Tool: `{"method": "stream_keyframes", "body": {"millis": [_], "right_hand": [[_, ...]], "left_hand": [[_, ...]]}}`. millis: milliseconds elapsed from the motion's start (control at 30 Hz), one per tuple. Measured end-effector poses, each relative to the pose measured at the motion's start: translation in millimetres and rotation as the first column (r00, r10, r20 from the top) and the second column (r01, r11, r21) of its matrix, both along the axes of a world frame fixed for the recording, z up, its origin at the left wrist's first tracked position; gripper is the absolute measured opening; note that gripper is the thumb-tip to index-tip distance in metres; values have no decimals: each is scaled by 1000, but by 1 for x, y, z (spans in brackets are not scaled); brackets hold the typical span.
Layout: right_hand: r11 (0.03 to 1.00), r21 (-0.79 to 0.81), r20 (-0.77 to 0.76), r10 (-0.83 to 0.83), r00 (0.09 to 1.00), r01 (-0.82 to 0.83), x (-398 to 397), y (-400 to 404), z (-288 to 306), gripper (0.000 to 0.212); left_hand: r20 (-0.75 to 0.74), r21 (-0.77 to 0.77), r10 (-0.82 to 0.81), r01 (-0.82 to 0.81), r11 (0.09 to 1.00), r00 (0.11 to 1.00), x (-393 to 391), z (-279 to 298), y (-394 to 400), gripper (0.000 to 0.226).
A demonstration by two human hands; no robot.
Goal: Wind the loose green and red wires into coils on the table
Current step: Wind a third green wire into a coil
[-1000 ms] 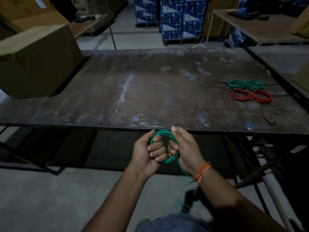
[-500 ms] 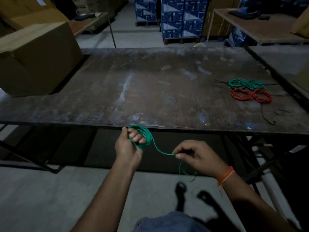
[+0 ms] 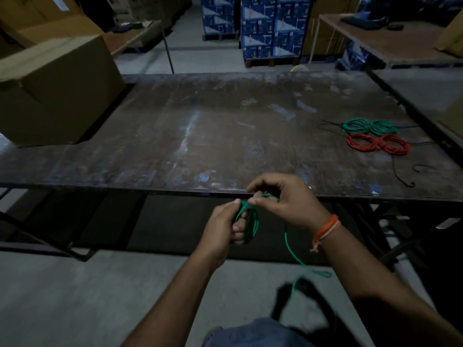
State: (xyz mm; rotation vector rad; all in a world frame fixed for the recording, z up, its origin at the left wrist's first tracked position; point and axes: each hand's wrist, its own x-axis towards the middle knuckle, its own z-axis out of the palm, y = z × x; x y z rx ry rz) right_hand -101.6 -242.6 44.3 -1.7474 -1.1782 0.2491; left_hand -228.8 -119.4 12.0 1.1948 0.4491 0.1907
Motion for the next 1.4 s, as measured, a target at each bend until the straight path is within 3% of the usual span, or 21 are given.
{"method": "stream_keyframes", "body": {"millis": [133, 233, 333, 433, 533, 633, 700, 800, 967, 1200, 1400], "right_hand": [[992, 31, -157, -114, 981, 121, -5, 6, -27, 8], [975, 37, -222, -204, 953, 218, -26, 8, -49, 45], [955, 36, -467, -245, 849, 296, -45, 14, -65, 57], [923, 90, -678, -218, 702, 374, -52, 17, -62, 50], [875, 103, -661, -296, 690, 473, -54, 18, -57, 42], [823, 126, -630, -364, 686, 553, -59, 25, -61, 58], [782, 109, -621, -428, 656, 613, -60, 29, -63, 70], [734, 72, -569, -526, 633, 675, -57, 30, -65, 71], [736, -15, -423, -618, 663, 677, -58, 39, -70, 77], [725, -19, -304, -660, 687, 688, -67, 63, -67, 71], [730, -32, -315, -655, 687, 682, -67, 82, -72, 68]], "left_hand": [[74, -229, -106, 120, 966, 992, -3, 4, -4, 39], [156, -371, -17, 75, 926, 988, 0, 5, -7, 32], [175, -445, 43, 40, 894, 984, 2, 2, -7, 30], [187, -441, 36, 51, 896, 982, 2, 1, -10, 29], [145, -417, 91, -22, 908, 985, 3, -1, -12, 29], [114, -385, 106, -55, 921, 988, 3, -3, -15, 30], [110, -354, 69, -25, 935, 992, 1, -2, -16, 30], [109, -334, -53, 87, 939, 993, -2, 1, -12, 30], [32, -299, -130, 133, 945, 991, -8, 7, 3, 51], [48, -573, -222, 209, 793, 974, -14, 9, 34, 37], [88, -634, -197, 207, 745, 976, -12, 2, 54, 36]]}}
